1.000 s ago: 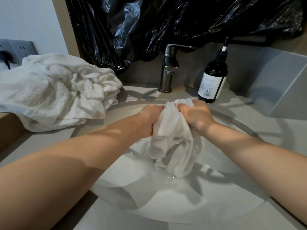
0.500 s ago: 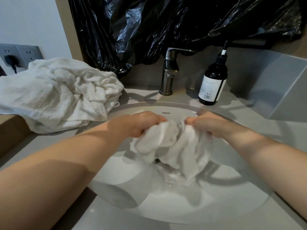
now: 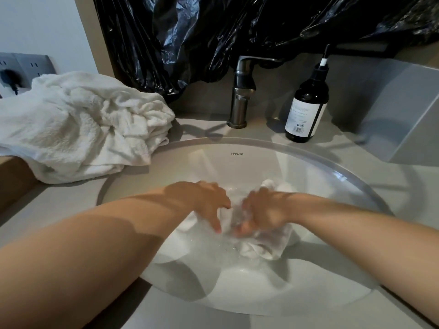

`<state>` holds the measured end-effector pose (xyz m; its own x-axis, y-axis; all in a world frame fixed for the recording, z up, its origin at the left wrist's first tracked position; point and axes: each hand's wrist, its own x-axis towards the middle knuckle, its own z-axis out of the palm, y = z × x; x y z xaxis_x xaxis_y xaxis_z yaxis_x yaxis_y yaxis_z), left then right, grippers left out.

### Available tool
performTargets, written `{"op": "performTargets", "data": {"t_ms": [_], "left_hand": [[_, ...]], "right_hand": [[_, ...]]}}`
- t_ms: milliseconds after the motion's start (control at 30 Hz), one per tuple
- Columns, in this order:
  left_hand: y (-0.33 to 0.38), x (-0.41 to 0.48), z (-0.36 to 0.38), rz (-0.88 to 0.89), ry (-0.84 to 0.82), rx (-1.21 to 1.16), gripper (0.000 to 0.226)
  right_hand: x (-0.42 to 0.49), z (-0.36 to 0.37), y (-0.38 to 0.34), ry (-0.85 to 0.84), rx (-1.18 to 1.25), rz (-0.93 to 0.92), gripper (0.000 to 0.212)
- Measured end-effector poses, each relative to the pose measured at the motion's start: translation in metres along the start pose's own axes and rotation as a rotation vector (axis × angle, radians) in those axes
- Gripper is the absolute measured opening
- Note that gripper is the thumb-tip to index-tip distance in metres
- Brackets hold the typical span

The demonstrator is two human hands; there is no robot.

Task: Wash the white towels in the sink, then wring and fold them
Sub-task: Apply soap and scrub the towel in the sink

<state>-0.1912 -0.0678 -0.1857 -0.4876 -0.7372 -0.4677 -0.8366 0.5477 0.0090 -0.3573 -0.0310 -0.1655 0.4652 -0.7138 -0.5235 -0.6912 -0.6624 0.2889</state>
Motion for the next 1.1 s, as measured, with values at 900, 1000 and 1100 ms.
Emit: {"op": "performTargets", "data": {"t_ms": [900,1000,1100], "left_hand": [[0.034,-0.028,-0.048,-0.365,0.461,-1.717,0.029],[0.034,-0.030,-0.054,-0.385,0.474,-1.768,0.029],[0.036,-0.029,-0.053,-0.420,0.497,-1.831,0.033]], "right_hand": [[0.001,-0.024,0.011,0.775,1.408,0.449,0.027],[0.001,-0.021,0.030,0.741,1.485,0.526,0.030],[0.000,-0.026,0.026,0.745,1.463,0.501,0.027]]}}
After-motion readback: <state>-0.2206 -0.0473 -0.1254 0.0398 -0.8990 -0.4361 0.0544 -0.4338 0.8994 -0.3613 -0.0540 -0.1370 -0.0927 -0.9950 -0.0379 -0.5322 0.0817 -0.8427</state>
